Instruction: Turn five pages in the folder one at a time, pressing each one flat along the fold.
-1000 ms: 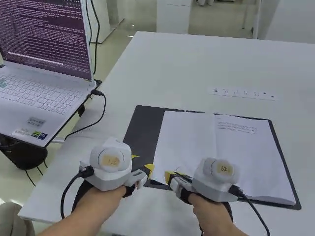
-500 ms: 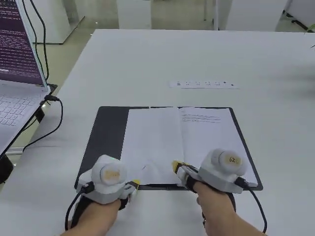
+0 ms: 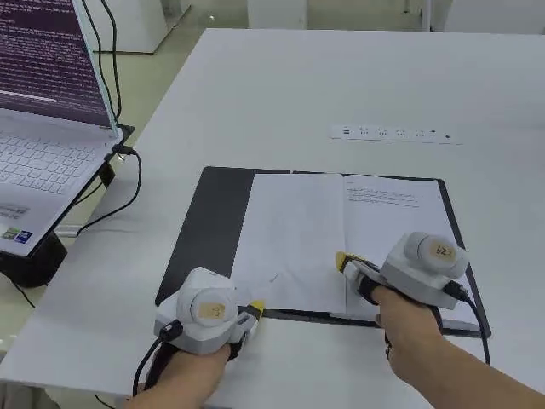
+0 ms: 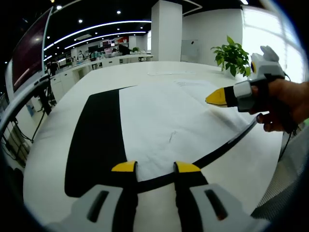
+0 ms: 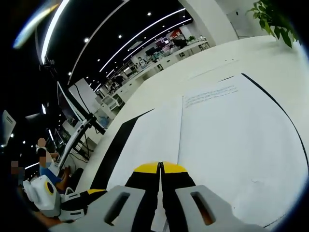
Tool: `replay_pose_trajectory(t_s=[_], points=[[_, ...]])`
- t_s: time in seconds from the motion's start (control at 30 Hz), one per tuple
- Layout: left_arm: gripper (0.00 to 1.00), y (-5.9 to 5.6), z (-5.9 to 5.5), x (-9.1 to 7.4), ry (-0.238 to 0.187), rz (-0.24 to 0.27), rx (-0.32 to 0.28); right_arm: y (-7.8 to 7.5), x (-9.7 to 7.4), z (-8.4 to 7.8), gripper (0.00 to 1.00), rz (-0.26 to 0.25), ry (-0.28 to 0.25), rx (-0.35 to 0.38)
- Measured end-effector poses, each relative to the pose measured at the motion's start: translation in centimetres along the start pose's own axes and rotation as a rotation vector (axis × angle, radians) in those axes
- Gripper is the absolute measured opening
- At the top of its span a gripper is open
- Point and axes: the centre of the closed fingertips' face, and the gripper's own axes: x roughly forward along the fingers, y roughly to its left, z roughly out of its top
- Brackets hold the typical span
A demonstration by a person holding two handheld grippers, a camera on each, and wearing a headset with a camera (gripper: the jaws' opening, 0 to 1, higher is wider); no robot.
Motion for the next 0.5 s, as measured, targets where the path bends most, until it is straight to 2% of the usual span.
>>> replay_pose_trajectory(t_s=[0.2, 0.33, 0.4, 0.5], points=[[0.29, 0.0, 0.0, 0.1, -0.002, -0.002, 0.008, -1.7, 2.0, 1.0, 0.00, 0.000, 0.004, 0.026], [0.29, 0.0, -0.2, 0.3, -0.006, -0.003, 0.012, -1.3, 3.1, 0.7, 0.00, 0.032, 0.024, 0.021], [0.29, 0.0, -0.2, 0.4, -0.011, -0.003, 0.013, -0.8, 3.0, 1.0, 0.00, 0.034, 0.009, -0.032], [0.29, 0.0, -0.2, 0.5, -0.012, -0.003, 0.013, -0.6, 3.5, 1.4, 0.00, 0.042, 0.001, -0.052]])
